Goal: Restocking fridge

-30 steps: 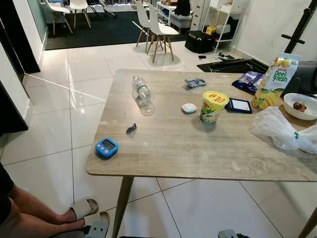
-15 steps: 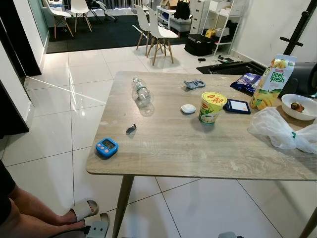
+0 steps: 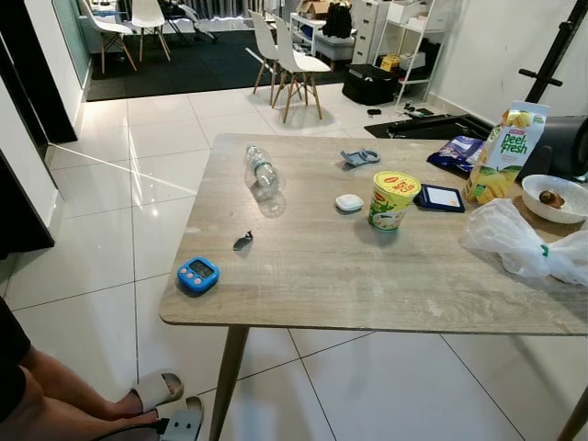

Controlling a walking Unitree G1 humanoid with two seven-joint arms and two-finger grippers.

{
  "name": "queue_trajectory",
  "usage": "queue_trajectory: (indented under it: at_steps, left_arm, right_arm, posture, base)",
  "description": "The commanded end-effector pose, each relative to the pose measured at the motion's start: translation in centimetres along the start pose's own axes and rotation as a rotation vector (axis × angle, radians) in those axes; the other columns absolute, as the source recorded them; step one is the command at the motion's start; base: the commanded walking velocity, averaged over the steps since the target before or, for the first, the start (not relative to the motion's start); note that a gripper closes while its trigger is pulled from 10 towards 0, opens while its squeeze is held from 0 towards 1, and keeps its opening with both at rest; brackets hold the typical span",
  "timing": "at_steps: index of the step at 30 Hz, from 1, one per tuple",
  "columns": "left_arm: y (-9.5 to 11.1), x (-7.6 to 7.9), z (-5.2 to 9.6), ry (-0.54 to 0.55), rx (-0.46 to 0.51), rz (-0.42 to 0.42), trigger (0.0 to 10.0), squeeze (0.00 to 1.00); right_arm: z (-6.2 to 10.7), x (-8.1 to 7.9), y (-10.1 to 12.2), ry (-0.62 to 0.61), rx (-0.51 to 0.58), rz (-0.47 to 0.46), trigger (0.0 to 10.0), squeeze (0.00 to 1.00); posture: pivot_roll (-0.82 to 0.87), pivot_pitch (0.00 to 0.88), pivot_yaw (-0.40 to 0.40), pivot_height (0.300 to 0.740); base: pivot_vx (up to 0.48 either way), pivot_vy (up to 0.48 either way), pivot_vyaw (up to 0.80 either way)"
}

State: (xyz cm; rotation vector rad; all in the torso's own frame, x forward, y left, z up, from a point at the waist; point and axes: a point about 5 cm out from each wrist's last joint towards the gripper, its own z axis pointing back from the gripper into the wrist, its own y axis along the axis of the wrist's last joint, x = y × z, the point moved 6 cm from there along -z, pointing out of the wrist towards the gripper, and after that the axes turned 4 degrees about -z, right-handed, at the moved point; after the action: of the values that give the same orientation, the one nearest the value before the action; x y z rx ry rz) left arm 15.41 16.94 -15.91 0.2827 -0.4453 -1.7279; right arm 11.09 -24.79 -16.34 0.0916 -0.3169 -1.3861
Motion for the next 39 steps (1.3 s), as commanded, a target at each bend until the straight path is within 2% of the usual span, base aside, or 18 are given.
queue_trajectory:
  at_steps: [1,5,10,11,14,15,25,26,27,28,29,30,31,32,39]
  left_arm:
    - [-2.2,0.4,0.2,-0.008,-0.071,-0.01,10.0,0.0]
    - [-2.5,0.3,0.3,-0.004,-0.078,-0.01,10.0,0.0]
    - [-2.7,0.4,0.3,-0.005,-0.076,-0.001,10.0,0.0]
    - [-2.6,0.7,0.3,-0.016,-0.07,0.002,0.0,0.0]
    - [-2.6,1.0,0.3,-0.027,-0.067,0.0,0.0,0.0]
    - [-2.8,1.0,0.3,-0.023,-0.074,-0.001,10.0,0.0]
    - [-2.8,0.0,0.5,-0.01,-0.078,-0.011,10.0,0.0]
    - [-2.6,0.2,0.4,-0.018,-0.075,-0.019,6.6,0.0]
    - [-2.6,0.2,0.4,-0.022,-0.074,-0.026,6.6,0.0]
    - [-2.5,0.3,0.4,-0.024,-0.073,-0.03,0.0,0.0]
    - [-2.4,0.3,0.3,-0.026,-0.07,-0.032,0.0,0.0]
    - [-2.2,0.3,0.3,-0.025,-0.067,-0.033,2.0,0.0]
    - [-2.0,0.3,0.3,-0.023,-0.064,-0.033,3.6,0.0]
    - [-1.9,0.3,0.3,-0.022,-0.061,-0.033,10.0,0.0]
    - [-1.7,-0.3,0.3,-0.008,-0.059,-0.035,10.0,0.0]
  right_arm:
    - [0.0,0.1,-0.3,-0.003,-0.007,0.012,10.0,0.0]
    - [0.1,0.2,-0.5,-0.002,-0.009,0.02,10.0,0.0]
    - [0.2,1.2,-0.6,-0.019,-0.014,0.035,10.0,0.0]
    - [0.2,1.3,-0.6,-0.022,-0.015,0.036,10.0,0.0]
    - [0.2,1.4,-0.6,-0.025,-0.014,0.036,10.0,0.0]
    - [0.2,1.5,-0.3,-0.028,-0.007,0.035,10.0,0.0]
    - [0.1,0.8,-0.2,-0.015,-0.003,0.04,10.0,0.0]
    - [0.1,0.8,-0.4,-0.017,-0.007,0.039,10.0,0.0]
    - [0.1,0.9,-0.5,-0.018,-0.009,0.038,10.0,0.0]
    - [0.1,1.0,-0.6,-0.02,-0.01,0.037,10.0,0.0]
    - [0.2,1.0,-0.6,-0.022,-0.012,0.036,10.0,0.0]
    - [0.2,1.0,-0.7,-0.023,-0.013,0.035,10.0,0.0]
    - [0.2,1.0,-0.7,-0.024,-0.014,0.033,10.0,0.0]
    - [0.2,1.0,-0.7,-0.023,-0.014,0.032,10.0,0.0]
    - [0.1,0.5,-0.8,-0.015,-0.013,0.023,10.0,0.0]
  posture:
    - [0.06,0.0,-0.04,0.74]
    - [0.06,0.0,-0.047,0.74]
    - [0.05,0.0,-0.056,0.74]
    - [0.05,0.0,-0.056,0.74]
    - [0.05,0.0,-0.055,0.74]
    - [0.05,0.0,-0.053,0.74]
    - [0.02,0.0,-0.029,0.74]
    - [0.02,0.0,-0.02,0.74]
    - [0.02,0.0,-0.02,0.74]
    - [0.02,0.0,-0.02,0.74]
    - [0.03,0.0,-0.018,0.74]
    - [0.03,0.0,-0.018,0.74]
    - [0.03,0.0,-0.018,0.74]
    - [0.03,0.0,-0.018,0.74]
    - [0.03,0.0,-0.006,0.74]
  base:
    - [0.0,0.0,0.0]
    - [0.0,0.0,0.0]
    - [0.0,0.0,0.0]
    - [0.0,0.0,0.0]
    - [0.0,0.0,0.0]
    - [0.0,0.0,0.0]
    - [0.0,0.0,0.0]
    - [0.0,0.0,0.0]
    - [0.0,0.0,0.0]
    - [0.0,0.0,0.0]
    - [0.0,0.0,0.0]
    - [0.0,0.0,0.0]
    - [0.0,0.0,0.0]
    - [0.0,0.0,0.0]
    - [0.0,0.0,0.0]
